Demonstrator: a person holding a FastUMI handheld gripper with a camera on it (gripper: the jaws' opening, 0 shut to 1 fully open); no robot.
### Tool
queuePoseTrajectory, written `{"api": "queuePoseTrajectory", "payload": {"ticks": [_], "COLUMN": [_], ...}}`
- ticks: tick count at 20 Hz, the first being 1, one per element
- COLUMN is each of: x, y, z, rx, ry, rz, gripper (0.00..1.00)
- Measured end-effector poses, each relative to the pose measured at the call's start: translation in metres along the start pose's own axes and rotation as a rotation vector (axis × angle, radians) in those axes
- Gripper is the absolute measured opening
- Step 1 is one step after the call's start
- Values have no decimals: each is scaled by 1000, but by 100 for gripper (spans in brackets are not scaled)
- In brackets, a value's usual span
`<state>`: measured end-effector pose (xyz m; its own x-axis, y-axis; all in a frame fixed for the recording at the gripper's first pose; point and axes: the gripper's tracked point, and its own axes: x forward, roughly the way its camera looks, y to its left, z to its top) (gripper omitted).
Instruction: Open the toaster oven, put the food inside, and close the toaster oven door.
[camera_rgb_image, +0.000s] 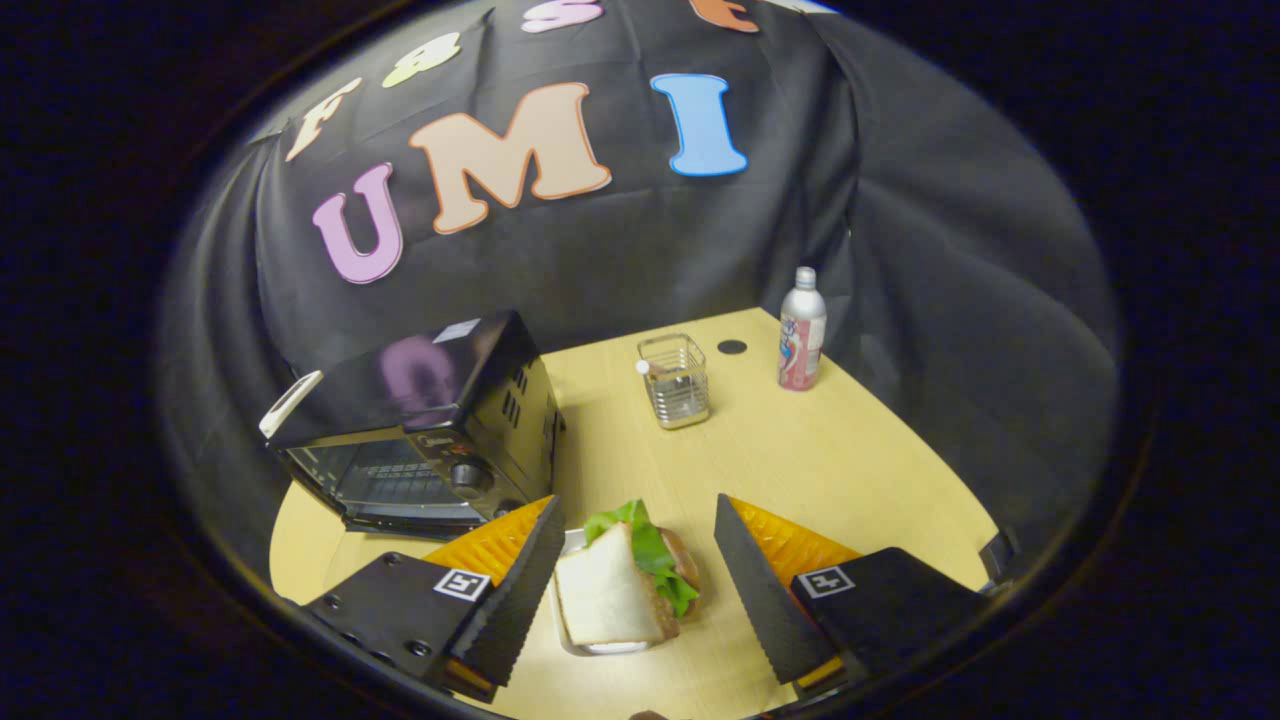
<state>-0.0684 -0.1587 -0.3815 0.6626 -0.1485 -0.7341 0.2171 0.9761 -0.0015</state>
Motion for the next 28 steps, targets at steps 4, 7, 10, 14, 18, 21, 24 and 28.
{"api": "queuePoseTrajectory", "payload": {"ticks": [4, 7, 10, 14, 18, 21, 24, 28], "x": [15, 27, 37, 40, 35, 36, 28, 2], "y": [-9, -14, -11, 1, 10, 10, 11, 27], "z": [-34, -58, -79, -83, -71, -68, -56, -48], "rx": [91, 122, 218, 361, 452, 509, 546, 637], "ry": [88, 142, 208, 251, 286, 284, 261, 282], "rz": [41, 59, 90, 162, 258, 289, 315, 391], "gripper": [94, 93, 93, 78, 59, 44, 34, 34]}}
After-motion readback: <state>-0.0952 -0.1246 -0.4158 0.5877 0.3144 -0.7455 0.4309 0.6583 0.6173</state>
